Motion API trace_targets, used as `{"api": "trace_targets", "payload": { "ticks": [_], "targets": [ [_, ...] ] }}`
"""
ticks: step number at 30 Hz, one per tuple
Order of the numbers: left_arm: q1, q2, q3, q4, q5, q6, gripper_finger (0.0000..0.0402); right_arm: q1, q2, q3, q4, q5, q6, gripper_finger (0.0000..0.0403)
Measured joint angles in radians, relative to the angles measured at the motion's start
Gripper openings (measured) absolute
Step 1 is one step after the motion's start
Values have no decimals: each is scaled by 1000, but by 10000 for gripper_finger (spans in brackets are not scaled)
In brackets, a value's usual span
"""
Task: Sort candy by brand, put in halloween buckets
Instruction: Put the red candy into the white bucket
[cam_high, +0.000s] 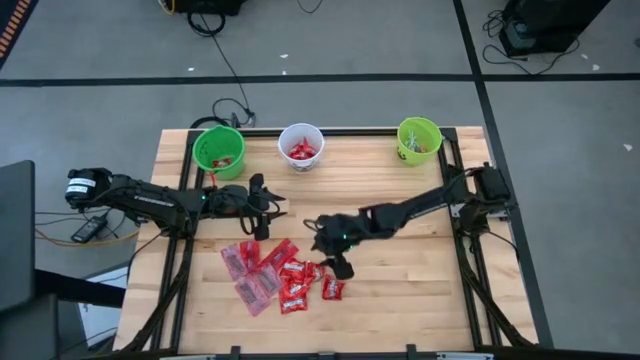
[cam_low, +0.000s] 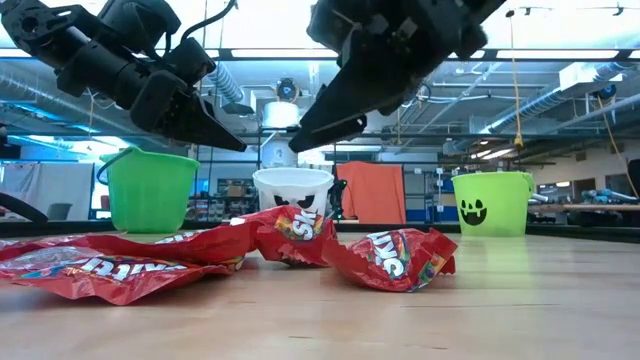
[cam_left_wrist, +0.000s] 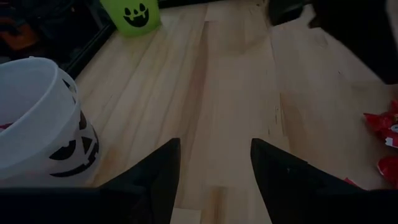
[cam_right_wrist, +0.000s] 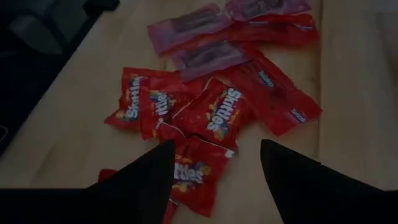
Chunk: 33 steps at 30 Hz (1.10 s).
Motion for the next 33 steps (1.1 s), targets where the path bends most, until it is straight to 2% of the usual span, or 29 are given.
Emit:
{"api": "trace_targets", "payload": {
  "ticks": [3,6,9,14,18,24,25,31,33],
  "targets": [
    [0,0,0,1,0,-2,202,43,18,-1,5,35,16,247],
    [0,0,0,3,0,-4,202,62,76,0,34,26,16,247],
    [0,0,0,16,0,-5,202,61,134,-2,65,-14,24,247],
    [0,0,0,28,-1,-4,202,31,160,1,111,-110,31,238],
    [0,0,0,28,-1,-2,202,13,176,-2,102,-123,31,184],
    [0,0,0,30,-1,-1,202,-3,189,-1,102,-120,17,31],
    [0,0,0,29,-1,-1,202,-7,186,0,108,-110,3,17],
    [0,0,0,24,-1,-3,202,-46,117,-2,155,6,-18,10],
    [0,0,0,19,-1,-9,202,-65,82,-2,182,94,-3,7]
  ]
}}
